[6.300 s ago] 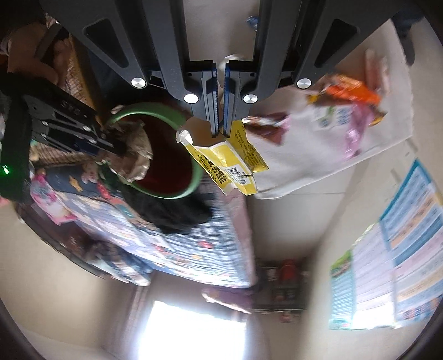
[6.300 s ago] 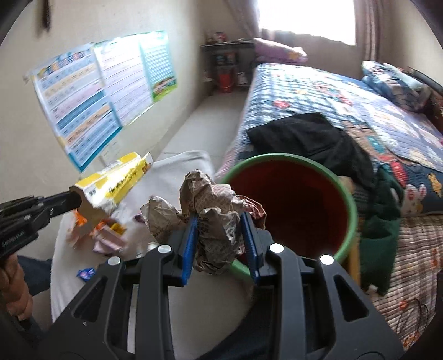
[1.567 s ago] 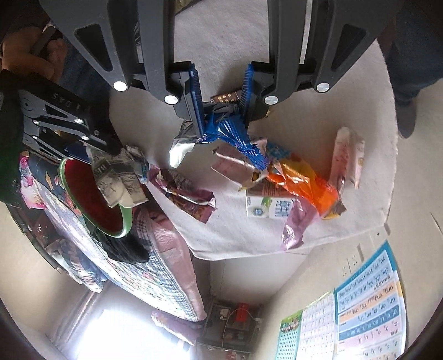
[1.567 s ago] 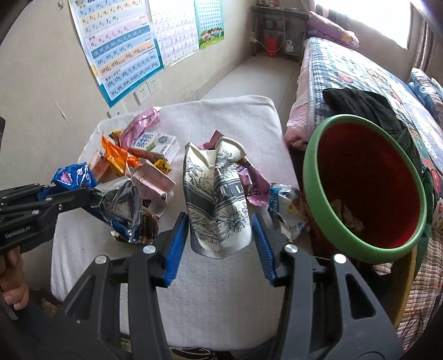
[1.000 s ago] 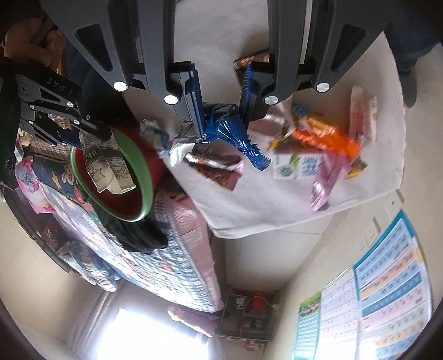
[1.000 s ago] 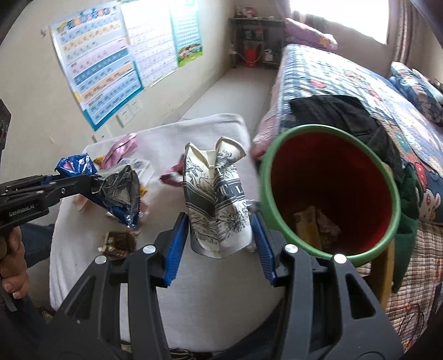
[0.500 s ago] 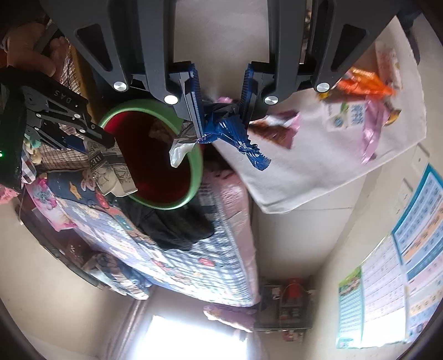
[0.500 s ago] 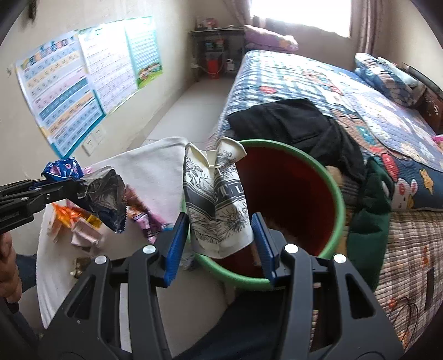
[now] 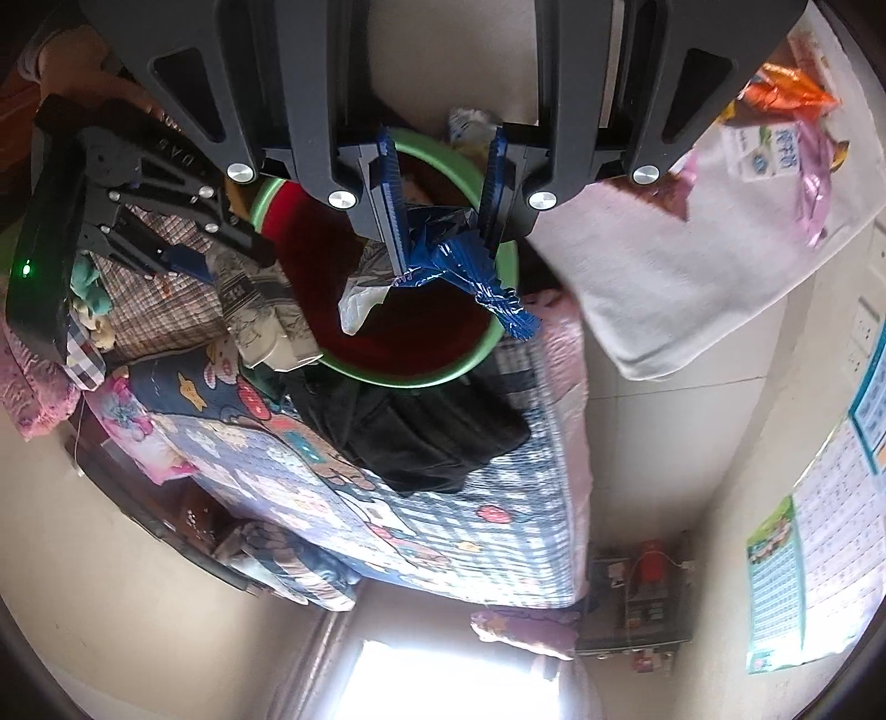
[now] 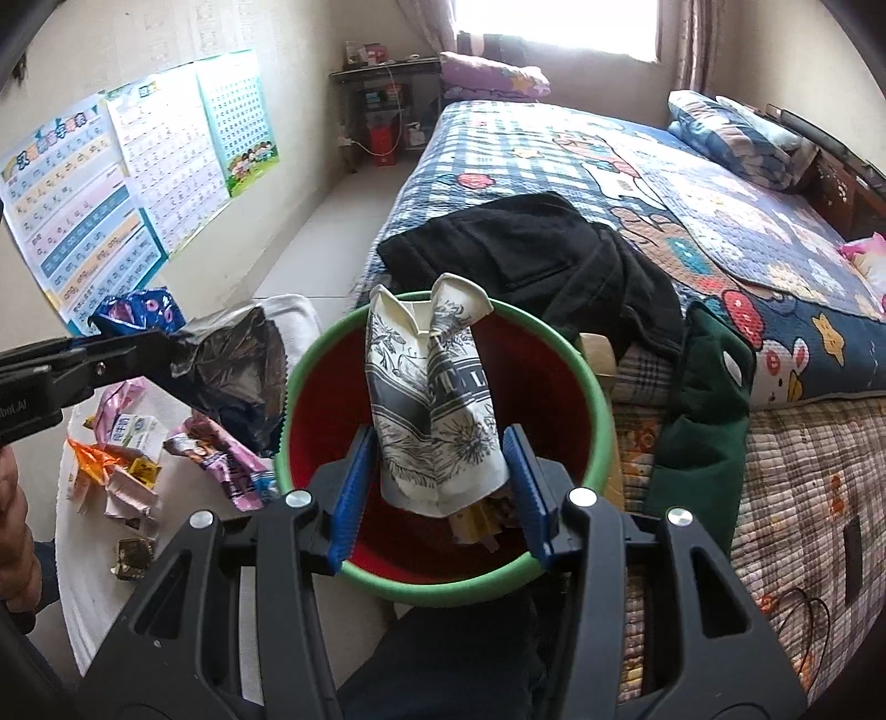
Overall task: Collect trash
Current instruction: 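Carry the blue wrapper and paper cup over the red bucket and release both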
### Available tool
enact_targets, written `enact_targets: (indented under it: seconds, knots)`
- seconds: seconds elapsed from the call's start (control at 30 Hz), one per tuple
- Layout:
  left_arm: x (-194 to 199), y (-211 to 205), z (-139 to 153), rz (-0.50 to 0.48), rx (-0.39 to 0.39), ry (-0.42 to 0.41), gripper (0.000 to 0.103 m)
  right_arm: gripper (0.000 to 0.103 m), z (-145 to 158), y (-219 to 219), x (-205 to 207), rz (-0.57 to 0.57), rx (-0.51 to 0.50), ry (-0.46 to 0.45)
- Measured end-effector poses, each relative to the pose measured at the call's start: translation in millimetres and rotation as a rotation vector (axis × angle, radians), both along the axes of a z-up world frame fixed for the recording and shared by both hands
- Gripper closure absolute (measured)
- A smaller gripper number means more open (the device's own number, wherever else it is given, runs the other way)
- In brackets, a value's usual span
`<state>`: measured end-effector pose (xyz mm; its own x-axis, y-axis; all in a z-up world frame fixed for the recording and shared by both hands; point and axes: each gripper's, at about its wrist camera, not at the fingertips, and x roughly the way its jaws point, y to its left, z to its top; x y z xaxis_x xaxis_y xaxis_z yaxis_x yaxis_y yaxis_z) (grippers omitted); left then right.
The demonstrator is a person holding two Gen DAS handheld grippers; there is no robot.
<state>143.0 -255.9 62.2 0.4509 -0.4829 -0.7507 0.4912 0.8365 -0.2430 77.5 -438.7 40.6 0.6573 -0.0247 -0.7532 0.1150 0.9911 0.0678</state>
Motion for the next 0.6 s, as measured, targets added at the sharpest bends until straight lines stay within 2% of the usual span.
enact_targets:
  seconds: [0.3, 0.4, 0.47, 0.5, 0.53, 0.6]
  knots:
    - [18.1, -24.0, -8.9, -0.030, 0.029, 0.021, 0.080, 0.056, -14.3, -15.4, 7.9, -0.024, 0.030, 0.016]
    - [25.5, -33.9, -10.1, -0.041, 0.030, 0.031, 0.076, 0.055, -16.9, -17.5, 10.7, -0.029, 0.034, 0.019]
    - [27.7, -36.7, -8.8, -0.040, 0.030, 0.033, 0.062, 0.034, -17.5, -19.1, 11.0, -0.037, 0.034, 0.018]
    - [28.1, -37.3, -6.2, -0.037, 0.024, 0.025, 0.051, 0.025, -17.0, -19.6, 10.0, -0.041, 0.033, 0.012]
    - [27.3, -37.0, -2.4, -0.034, 0.015, 0.012, 0.042, 0.024, -16.3, -19.5, 9.0, -0.042, 0.031, 0.008]
    - [25.5, -36.5, 3.3, -0.028, 0.005, -0.005, 0.030, 0.023, -15.7, -19.4, 8.0, -0.042, 0.027, 0.009]
